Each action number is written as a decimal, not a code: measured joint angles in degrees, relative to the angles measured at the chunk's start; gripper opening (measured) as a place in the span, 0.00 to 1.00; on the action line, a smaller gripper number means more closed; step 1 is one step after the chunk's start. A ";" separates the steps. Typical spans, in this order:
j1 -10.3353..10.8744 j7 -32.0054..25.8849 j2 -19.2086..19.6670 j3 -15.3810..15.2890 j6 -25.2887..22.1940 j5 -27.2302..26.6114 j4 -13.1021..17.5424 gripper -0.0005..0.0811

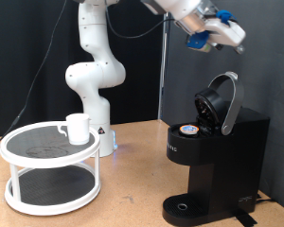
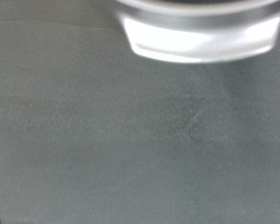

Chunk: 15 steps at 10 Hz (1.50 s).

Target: Make a cup of coffee with the keurig machine

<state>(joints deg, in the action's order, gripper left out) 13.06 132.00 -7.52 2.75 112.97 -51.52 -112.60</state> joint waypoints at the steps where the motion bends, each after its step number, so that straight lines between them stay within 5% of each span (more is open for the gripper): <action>1: 0.43 0.90 0.96 -1.26 1.26 0.92 0.68 0.91; 6: 1.19 2.20 3.50 -4.55 3.04 3.34 2.04 0.87; 7: 1.19 2.19 3.50 -4.63 3.03 4.04 2.00 0.66; 8: 1.19 2.19 3.49 -4.64 3.02 4.63 1.87 0.66; 10: 1.13 2.19 3.48 -4.63 2.90 6.13 1.21 0.25; 11: 1.05 2.19 3.48 -4.62 2.88 7.01 0.60 0.25; 12: 0.93 2.19 3.48 -4.61 2.89 7.79 -0.15 0.07; 15: 0.75 2.18 3.45 -4.45 4.33 8.38 -2.24 0.01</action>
<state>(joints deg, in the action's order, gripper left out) 13.81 134.18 -4.07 -1.71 117.30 -43.14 -114.84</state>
